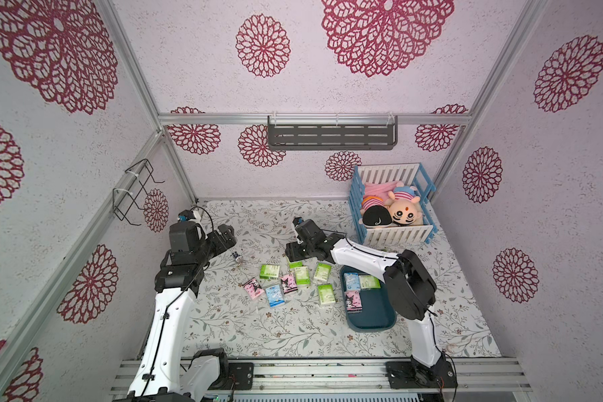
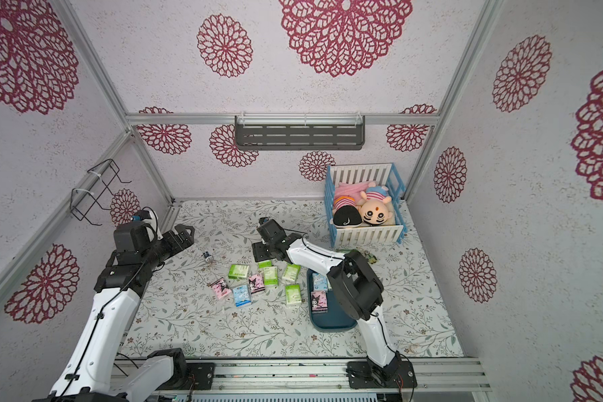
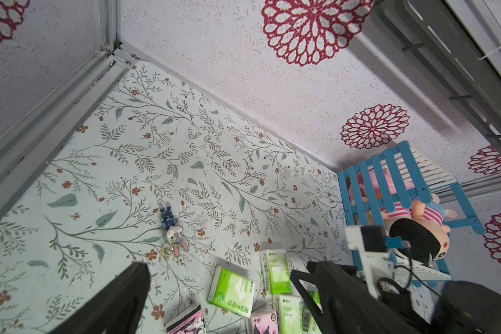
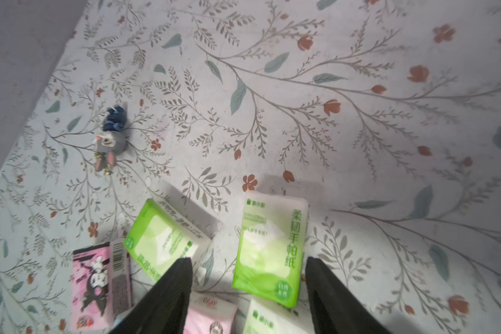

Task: Put the pocket tissues into the storage box
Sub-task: Place the pocket tissues in the storage box, then pick up the pocket tissues from the center of the board.

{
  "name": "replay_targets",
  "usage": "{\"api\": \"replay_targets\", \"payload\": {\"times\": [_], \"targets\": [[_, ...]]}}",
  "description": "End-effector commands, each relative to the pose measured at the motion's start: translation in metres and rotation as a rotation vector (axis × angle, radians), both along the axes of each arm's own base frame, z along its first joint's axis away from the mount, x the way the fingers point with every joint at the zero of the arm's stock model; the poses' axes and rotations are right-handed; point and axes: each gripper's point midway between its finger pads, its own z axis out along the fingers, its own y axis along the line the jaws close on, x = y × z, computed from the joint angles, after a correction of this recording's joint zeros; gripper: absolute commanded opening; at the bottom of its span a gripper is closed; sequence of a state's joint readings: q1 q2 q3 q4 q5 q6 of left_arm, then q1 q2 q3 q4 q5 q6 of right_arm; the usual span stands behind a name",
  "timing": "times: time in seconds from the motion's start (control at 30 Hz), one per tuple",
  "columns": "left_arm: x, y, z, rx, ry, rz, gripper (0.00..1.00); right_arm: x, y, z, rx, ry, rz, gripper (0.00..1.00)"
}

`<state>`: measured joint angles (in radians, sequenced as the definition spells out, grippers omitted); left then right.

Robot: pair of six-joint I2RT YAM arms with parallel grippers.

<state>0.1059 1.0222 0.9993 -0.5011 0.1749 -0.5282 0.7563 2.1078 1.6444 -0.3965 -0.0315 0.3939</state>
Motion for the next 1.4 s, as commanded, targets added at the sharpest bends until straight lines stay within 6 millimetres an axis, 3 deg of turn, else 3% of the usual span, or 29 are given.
{"api": "replay_targets", "payload": {"times": [0.0, 0.43, 0.87, 1.37], "targets": [[-0.005, -0.003, 0.005, -0.003, -0.009, -0.017, 0.97, 0.005, 0.007, 0.016, -0.026, -0.028, 0.027, 0.71], [-0.007, -0.007, 0.006, -0.014, -0.020, -0.034, 0.97, 0.014, 0.013, -0.017, -0.191, 0.012, 0.024, 0.77], [-0.009, -0.006, 0.005, -0.008, -0.016, -0.032, 0.97, 0.013, 0.013, -0.034, -0.230, 0.047, 0.027, 0.74], [-0.007, -0.005, 0.006, -0.003, -0.019, -0.034, 0.97, 0.017, 0.005, -0.040, -0.278, 0.042, -0.005, 0.73]]}}
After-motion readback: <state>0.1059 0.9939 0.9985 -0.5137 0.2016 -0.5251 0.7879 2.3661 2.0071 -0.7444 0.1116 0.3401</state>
